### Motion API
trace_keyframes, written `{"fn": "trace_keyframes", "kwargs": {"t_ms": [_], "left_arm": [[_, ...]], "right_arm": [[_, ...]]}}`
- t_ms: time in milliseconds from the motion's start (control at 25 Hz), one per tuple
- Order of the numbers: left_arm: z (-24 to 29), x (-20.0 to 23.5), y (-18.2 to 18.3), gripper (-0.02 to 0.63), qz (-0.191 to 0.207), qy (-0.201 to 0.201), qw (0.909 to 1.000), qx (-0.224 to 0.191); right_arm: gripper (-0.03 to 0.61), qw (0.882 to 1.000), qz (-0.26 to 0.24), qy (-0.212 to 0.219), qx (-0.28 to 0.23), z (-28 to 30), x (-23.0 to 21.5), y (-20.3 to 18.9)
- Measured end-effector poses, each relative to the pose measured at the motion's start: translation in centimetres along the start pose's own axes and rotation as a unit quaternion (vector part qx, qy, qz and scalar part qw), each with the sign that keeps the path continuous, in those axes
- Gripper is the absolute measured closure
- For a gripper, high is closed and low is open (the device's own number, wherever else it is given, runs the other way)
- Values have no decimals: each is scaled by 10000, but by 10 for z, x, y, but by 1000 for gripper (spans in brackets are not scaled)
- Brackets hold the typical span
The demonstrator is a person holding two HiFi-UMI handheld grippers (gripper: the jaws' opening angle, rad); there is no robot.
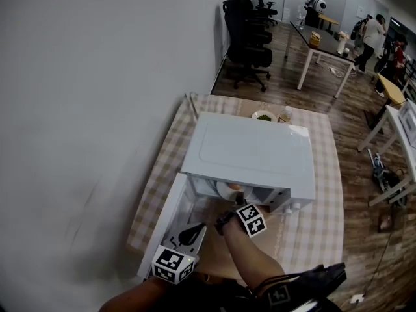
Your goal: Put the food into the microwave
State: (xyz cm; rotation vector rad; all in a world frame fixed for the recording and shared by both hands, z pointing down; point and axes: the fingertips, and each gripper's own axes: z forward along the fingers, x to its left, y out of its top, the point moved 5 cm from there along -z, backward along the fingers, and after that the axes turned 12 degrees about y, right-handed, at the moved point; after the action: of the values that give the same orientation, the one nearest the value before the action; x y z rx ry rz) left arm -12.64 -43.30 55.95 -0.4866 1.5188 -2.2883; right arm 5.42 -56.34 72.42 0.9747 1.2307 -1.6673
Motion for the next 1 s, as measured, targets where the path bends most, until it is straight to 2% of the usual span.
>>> {"fn": "trace_keyframes", "kwargs": {"t_ms": [80, 200, 240, 400, 480, 600, 800, 1000], "left_arm": [[0, -1, 0, 606, 3, -8, 10000, 6], [-1, -4, 1, 606, 15, -26, 10000, -6], [-1, -5, 2, 606, 15, -34, 10000, -13], [-2, -10, 1, 606, -21, -51, 10000, -37], [-3, -13, 0, 606, -27, -75, 10000, -51], [-5, -17, 0, 606, -24, -74, 9999, -74], [-10, -16, -3, 606, -91, 37, 9999, -98], [-14, -23, -3, 606, -88, 39, 9998, -145]], "right_arm": [[503, 10000, 12, 80, 54, 0, 1, 1], [405, 9996, 11, 171, 239, -3, 5, -1], [399, 9994, -8, 184, 300, -6, 6, -2], [402, 9985, 142, 317, 422, -11, 0, -9], [448, 9983, 297, 294, 406, -11, -5, -8], [453, 9983, 340, 230, 422, -10, -4, -4], [367, 9965, 493, 511, 450, -16, 0, -6], [365, 9959, 542, 564, 462, -26, -8, -5]]}}
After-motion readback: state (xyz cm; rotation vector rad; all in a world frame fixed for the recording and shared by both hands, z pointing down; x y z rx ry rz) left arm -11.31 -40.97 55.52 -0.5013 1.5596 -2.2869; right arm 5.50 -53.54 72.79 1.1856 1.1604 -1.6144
